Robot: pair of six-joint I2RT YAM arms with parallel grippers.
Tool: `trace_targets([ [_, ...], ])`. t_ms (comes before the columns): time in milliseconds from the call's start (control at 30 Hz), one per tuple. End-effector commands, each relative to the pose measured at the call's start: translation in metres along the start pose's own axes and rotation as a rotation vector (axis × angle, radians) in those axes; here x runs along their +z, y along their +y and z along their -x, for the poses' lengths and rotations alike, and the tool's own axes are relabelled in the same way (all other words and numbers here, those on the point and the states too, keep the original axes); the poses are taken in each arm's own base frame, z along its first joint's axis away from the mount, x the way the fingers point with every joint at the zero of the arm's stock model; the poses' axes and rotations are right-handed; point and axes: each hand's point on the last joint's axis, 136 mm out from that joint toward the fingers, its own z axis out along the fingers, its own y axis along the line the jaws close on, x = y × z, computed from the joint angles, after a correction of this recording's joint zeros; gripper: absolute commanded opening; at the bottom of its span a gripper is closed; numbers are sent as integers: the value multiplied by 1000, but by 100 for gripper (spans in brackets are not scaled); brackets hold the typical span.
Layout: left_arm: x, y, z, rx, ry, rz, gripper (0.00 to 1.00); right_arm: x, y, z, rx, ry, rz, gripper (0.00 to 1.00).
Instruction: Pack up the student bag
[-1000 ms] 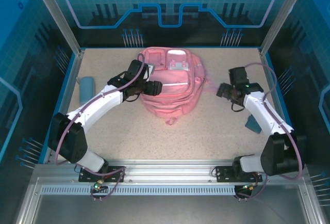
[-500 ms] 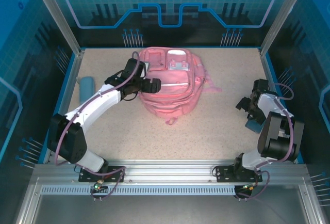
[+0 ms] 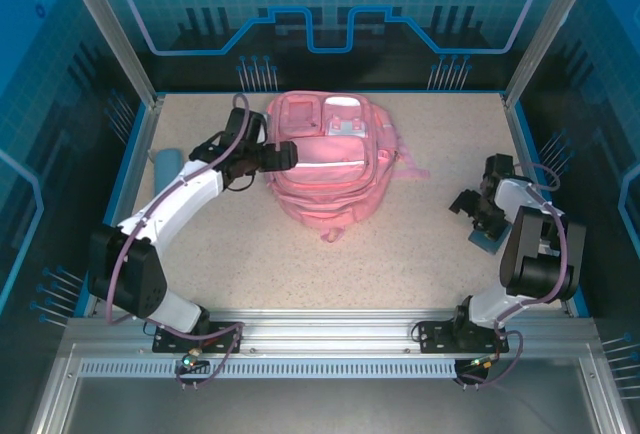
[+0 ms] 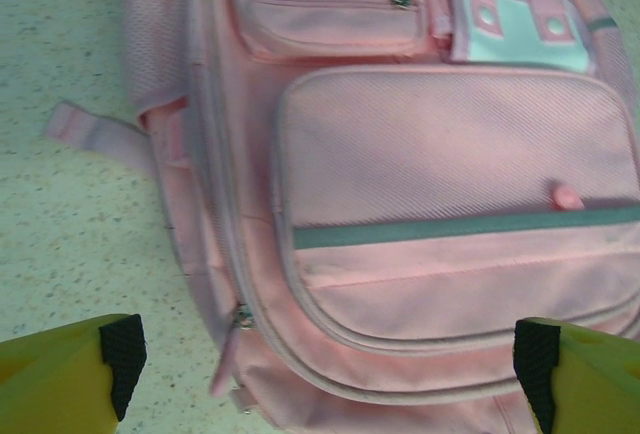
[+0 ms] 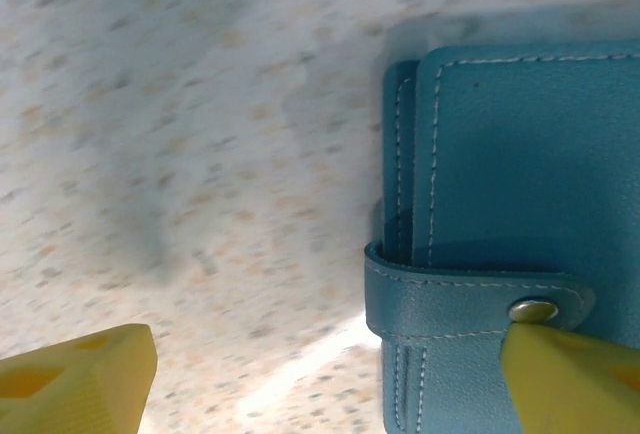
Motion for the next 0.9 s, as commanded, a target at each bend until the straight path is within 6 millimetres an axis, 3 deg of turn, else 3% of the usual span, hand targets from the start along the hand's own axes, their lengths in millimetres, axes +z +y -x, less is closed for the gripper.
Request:
trace_targets([
  [0, -9, 30, 0, -120, -3, 56, 97, 2, 46, -32, -60, 112, 166, 90],
  [133, -11, 75, -1, -241, -1, 141, 97, -8, 59, -38, -104, 95, 173, 89],
  [300, -19, 151, -10, -439, 7, 294, 97, -33, 58, -26, -165, -20, 123, 93],
  [500, -29, 224, -13, -561, 5, 418, 98, -52, 68, -14, -217, -98, 140, 96],
  [767, -14, 287, 10, -514, 116, 483, 98, -68, 96, -6, -268, -129, 231, 98],
  [867, -9, 300, 14, -434, 154, 519, 99, -70, 102, -7, -268, -136, 267, 99],
])
